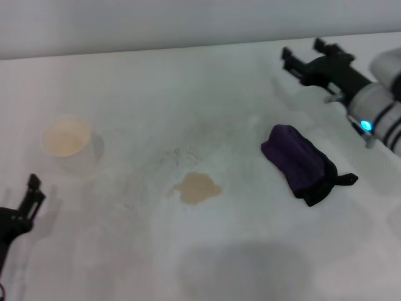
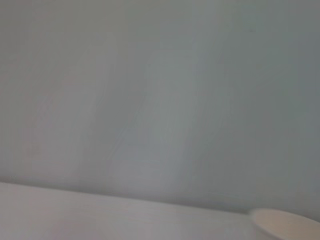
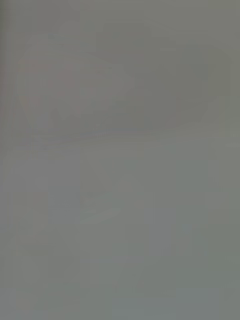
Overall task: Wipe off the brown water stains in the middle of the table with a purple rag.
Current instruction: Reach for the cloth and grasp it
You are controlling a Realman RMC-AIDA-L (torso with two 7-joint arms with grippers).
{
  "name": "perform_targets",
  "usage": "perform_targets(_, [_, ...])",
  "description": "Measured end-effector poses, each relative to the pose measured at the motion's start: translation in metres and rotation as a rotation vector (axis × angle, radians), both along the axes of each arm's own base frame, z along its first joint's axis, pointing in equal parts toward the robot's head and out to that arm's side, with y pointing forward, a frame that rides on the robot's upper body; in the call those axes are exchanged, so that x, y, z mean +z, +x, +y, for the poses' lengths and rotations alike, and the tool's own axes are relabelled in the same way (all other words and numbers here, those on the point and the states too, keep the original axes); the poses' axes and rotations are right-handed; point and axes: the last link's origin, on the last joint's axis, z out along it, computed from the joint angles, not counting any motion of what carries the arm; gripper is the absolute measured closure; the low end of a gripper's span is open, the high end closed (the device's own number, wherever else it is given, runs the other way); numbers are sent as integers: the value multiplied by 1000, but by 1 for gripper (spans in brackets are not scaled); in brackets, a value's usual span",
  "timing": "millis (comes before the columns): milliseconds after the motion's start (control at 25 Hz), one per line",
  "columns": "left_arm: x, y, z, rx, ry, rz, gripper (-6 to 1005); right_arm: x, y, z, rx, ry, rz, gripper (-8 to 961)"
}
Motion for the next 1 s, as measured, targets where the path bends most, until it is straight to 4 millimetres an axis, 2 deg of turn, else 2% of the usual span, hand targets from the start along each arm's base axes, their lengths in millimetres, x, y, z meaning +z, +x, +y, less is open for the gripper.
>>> perform_targets(120, [9, -6, 1, 19, 42, 12, 118, -10, -10, 9, -4, -74, -6, 149])
perform_targets(240, [22, -13, 6, 32, 104, 28, 120, -11, -17, 16, 9, -123, 14, 149])
perform_targets(400, [39, -21, 14, 53, 175, 58, 122, -6, -22, 31, -7, -237, -26, 149])
perform_targets(600, [54, -27, 29, 61, 219, 99, 123, 14, -32, 51, -31, -360, -95, 149])
perform_targets(720, [60, -30, 35, 76, 244, 97, 123, 20, -49, 57, 4, -438, -186, 149])
perform_targets(800, [69, -29, 47, 82, 283, 76, 122, 24, -63, 58, 31, -468, -245, 150])
perform_targets(1000, [76, -28, 63, 71, 292, 100, 122, 37, -90, 53, -14, -505, -381, 150])
